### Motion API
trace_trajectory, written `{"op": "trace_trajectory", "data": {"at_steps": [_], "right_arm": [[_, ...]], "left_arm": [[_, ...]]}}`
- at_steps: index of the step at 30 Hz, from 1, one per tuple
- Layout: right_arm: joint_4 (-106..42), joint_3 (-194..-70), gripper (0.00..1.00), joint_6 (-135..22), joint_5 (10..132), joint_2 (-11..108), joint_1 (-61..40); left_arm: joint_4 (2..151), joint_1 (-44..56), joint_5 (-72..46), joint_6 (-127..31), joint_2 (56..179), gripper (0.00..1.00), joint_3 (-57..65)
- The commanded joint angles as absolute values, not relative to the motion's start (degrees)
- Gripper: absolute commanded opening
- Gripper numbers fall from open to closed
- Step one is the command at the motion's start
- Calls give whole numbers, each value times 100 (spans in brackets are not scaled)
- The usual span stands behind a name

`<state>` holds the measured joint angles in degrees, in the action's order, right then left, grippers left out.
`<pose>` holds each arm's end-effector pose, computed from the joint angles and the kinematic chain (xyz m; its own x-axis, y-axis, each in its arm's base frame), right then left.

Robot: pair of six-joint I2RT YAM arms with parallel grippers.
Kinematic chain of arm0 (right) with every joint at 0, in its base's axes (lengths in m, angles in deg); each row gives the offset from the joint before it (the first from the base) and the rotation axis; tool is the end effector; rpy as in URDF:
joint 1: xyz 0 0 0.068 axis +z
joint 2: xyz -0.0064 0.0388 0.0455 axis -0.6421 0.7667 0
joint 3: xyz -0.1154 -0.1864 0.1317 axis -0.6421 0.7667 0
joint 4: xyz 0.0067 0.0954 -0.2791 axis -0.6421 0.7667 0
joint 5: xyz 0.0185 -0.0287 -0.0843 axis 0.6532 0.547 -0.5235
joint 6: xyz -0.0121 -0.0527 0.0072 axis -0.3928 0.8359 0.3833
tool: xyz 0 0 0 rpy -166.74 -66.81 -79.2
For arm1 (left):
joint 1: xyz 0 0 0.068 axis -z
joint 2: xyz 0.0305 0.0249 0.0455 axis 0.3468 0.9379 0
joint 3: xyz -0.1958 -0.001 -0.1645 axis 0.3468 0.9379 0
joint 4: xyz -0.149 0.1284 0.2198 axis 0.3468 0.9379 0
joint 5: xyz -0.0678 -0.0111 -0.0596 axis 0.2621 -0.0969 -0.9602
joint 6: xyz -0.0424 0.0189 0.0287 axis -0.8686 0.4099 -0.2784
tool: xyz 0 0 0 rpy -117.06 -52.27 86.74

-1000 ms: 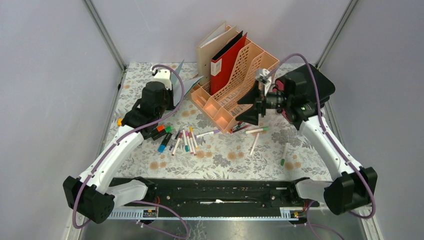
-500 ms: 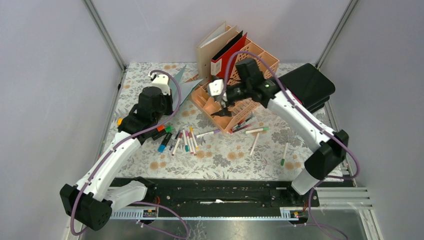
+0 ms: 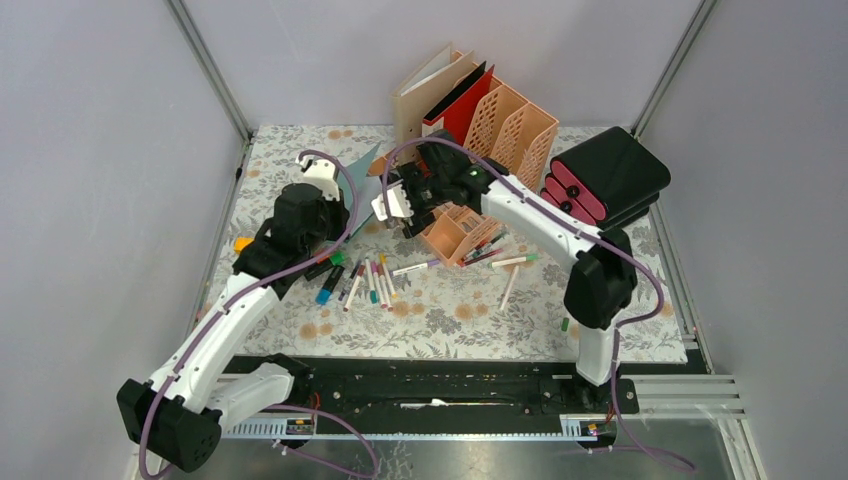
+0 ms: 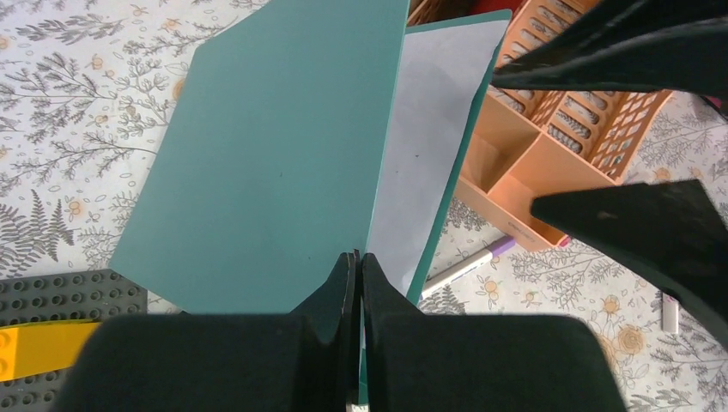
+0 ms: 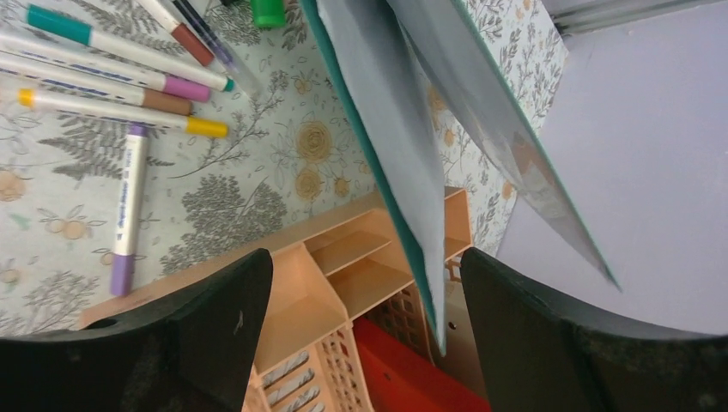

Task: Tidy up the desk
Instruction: Pick up the folder from the corner of the board.

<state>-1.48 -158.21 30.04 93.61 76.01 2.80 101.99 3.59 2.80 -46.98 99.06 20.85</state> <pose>0.3299 0.3301 0.3104 0.7859 -0.4306 -0.4438 -0.5980 -0.3466 -0.7227 0.2472 -0.1043 0.3228 -0.4449 -0.0104 -0.8955 0.2116 0.9704 -0.1163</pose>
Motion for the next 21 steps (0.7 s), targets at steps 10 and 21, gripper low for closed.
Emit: {"op": "trace_trajectory", "data": {"at_steps": [10,21], "right_arm": [[-1414,-15930,61,3437,8182,8302,816],[-1692,-15532,1,3417,7880,8067,891]], "left_arm": [[9850,335,-231,-4962,9613,0,2274],[9788,327,-193,-5151,9441,8,2337]]}}
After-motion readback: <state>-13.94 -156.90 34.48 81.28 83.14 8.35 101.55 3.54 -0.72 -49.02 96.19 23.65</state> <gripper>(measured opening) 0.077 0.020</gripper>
